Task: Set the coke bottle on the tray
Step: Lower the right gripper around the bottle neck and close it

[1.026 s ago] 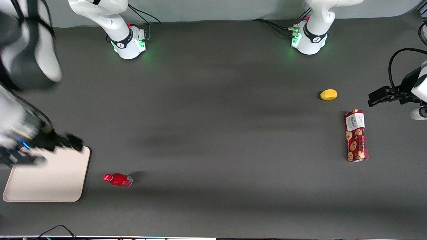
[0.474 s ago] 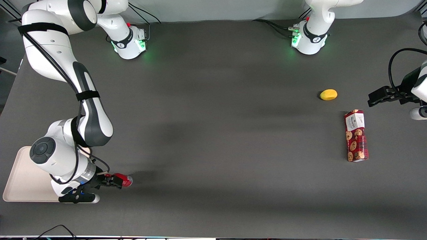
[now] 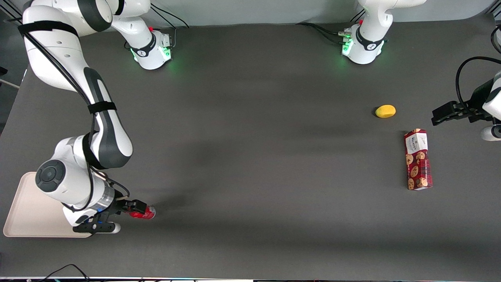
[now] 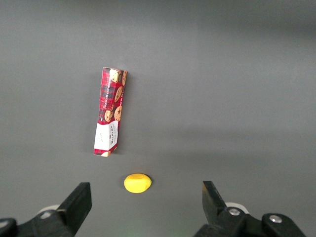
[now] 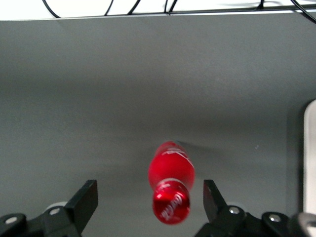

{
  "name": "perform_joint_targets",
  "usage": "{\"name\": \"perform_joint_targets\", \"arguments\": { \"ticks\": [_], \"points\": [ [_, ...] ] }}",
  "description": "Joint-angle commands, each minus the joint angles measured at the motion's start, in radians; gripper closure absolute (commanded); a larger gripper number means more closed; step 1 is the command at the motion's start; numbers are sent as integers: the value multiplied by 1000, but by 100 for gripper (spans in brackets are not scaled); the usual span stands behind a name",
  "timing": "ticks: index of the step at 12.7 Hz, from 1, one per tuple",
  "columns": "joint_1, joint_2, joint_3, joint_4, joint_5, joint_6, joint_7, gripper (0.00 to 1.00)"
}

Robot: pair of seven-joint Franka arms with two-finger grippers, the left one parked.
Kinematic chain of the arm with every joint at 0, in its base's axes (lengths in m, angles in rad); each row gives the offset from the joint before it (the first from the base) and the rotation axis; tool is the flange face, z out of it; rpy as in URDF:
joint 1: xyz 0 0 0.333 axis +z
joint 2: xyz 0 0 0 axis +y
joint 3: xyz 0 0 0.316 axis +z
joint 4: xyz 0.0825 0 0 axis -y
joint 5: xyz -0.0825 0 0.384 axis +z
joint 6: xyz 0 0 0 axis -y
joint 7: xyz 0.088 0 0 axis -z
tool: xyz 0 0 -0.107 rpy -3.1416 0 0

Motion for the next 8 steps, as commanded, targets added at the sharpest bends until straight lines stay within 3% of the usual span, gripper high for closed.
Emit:
{"name": "perform_joint_targets", "arguments": {
  "ticks": [1, 2, 8],
  "points": [
    [-22, -58, 11, -56, 0, -41, -48, 27],
    [-23, -58, 11, -56, 0, -41, -54, 38],
    [-20, -44, 7, -39, -2, -29, -57, 39]
  ]
}}
